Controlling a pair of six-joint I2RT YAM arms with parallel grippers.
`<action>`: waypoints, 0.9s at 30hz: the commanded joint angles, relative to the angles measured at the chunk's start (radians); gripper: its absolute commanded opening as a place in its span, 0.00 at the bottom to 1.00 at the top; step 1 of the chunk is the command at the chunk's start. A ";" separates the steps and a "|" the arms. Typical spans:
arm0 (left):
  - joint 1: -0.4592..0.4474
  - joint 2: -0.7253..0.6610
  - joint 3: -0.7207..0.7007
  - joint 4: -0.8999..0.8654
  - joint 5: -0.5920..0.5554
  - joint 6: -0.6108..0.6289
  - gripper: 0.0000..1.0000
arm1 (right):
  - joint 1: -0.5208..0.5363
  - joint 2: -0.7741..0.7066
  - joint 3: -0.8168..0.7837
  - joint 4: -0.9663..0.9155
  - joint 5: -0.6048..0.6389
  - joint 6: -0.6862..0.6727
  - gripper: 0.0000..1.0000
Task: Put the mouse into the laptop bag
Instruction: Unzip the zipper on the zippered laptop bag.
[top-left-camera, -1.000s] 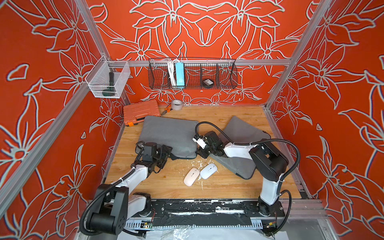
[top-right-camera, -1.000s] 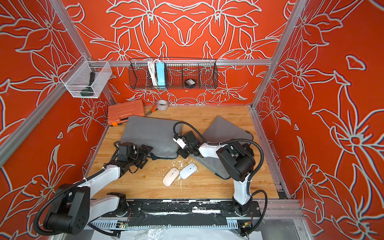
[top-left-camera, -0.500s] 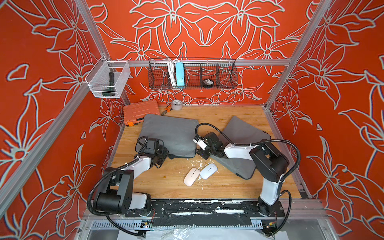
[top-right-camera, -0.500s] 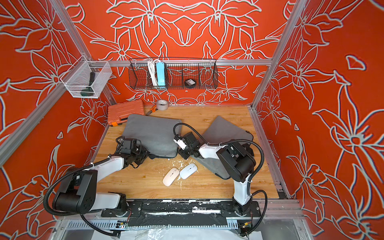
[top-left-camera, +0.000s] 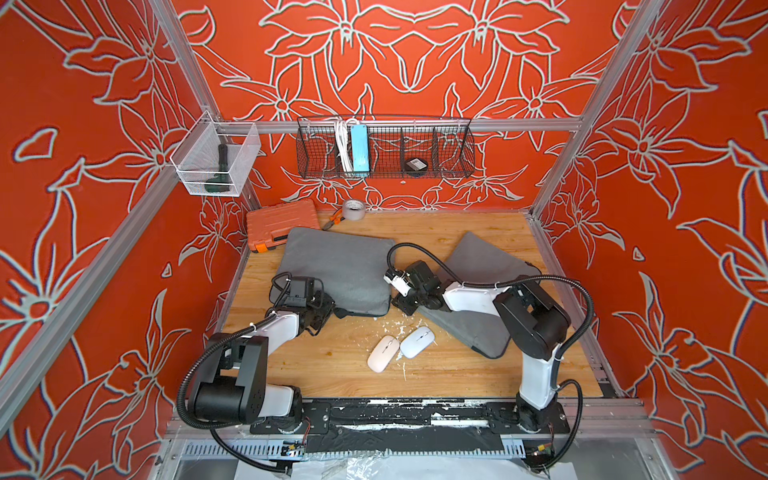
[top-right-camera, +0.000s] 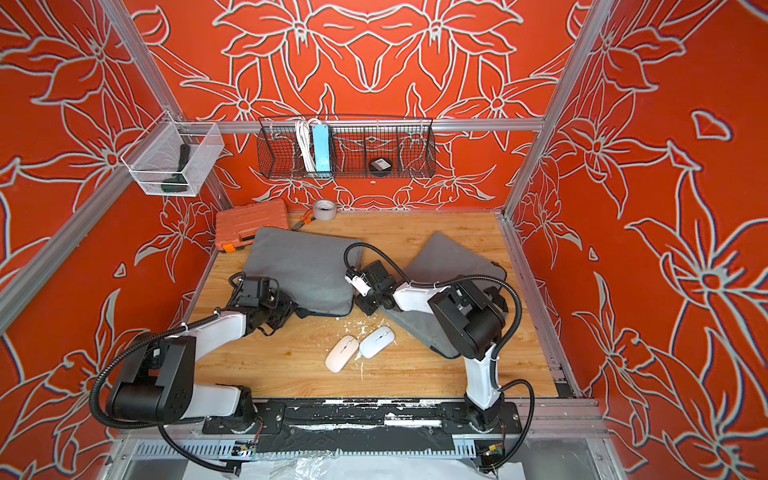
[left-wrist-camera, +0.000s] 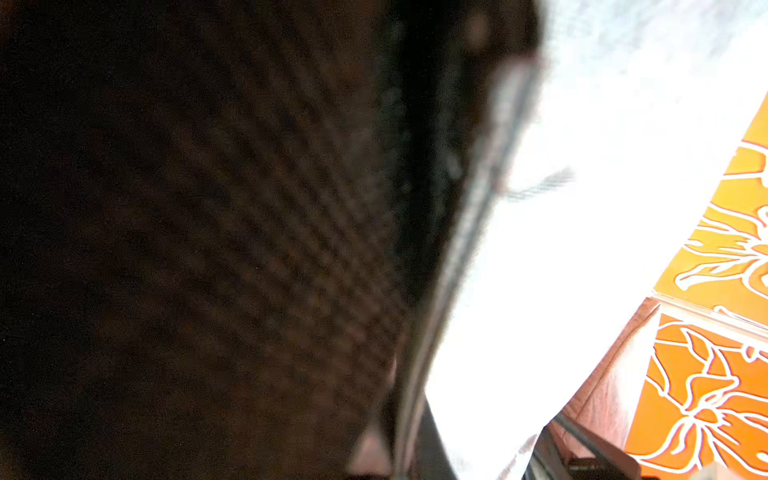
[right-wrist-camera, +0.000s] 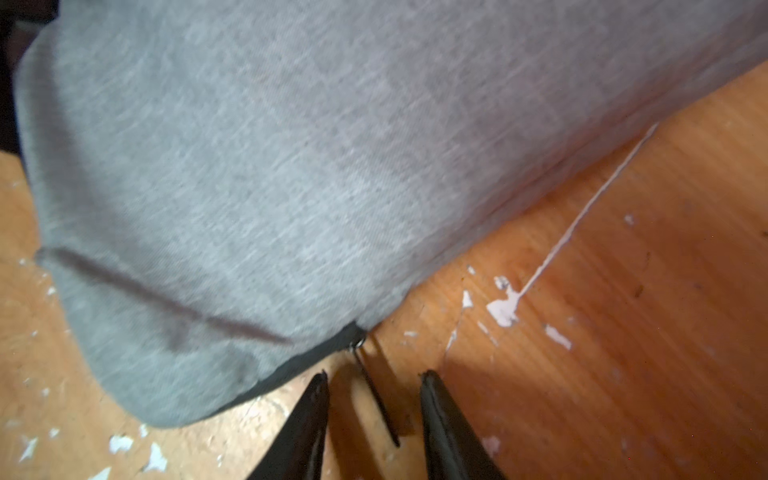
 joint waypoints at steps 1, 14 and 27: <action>0.013 0.009 0.000 -0.019 -0.052 0.011 0.00 | -0.003 0.036 -0.002 -0.072 -0.004 0.003 0.28; 0.019 0.009 -0.013 0.027 -0.036 0.008 0.00 | 0.017 -0.108 -0.190 0.081 -0.209 0.067 0.00; 0.019 -0.032 -0.031 0.048 -0.035 0.000 0.00 | 0.143 -0.148 -0.243 0.193 -0.215 0.133 0.00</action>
